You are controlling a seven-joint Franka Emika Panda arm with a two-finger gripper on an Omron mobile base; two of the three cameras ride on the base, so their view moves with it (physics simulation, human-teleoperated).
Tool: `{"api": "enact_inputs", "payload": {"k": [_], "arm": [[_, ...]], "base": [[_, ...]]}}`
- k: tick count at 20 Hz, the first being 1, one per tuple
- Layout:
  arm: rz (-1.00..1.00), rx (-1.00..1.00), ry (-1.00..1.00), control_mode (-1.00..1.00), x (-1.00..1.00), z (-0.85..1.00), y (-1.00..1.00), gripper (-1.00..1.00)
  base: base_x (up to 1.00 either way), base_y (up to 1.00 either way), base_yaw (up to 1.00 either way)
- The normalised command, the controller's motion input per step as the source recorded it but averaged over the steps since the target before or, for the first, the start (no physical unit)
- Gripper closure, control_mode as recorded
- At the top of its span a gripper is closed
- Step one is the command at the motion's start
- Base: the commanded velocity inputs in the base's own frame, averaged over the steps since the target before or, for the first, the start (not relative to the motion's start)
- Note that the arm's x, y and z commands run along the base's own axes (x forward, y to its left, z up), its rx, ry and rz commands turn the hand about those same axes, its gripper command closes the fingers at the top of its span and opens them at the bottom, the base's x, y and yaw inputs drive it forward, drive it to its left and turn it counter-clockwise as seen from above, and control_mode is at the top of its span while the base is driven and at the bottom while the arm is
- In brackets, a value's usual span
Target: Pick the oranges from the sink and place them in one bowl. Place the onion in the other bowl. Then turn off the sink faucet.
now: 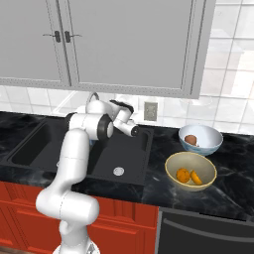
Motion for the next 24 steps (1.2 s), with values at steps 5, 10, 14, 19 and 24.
{"api": "enact_inputs", "payload": {"k": [5, 10, 14, 19, 24], "arm": [[0.0, 0.0, 0.0, -1.0, 0.19, -0.01, 0.0, -1.0], [0.0, 0.0, 0.0, -1.0, 0.1, 0.0, 0.0, 1.0], [0.0, 0.0, 0.0, -1.0, 0.0, 0.0, 0.0, 1.0], [0.0, 0.0, 0.0, -1.0, 0.0, 0.0, 0.0, 1.0], [0.0, 0.0, 0.0, -1.0, 0.0, 0.0, 0.0, 1.0]], "base": [[0.0, 0.0, 0.0], [0.0, 0.0, 0.0], [0.0, 0.0, 0.0], [0.0, 0.0, 0.0], [0.0, 0.0, 0.0]]}}
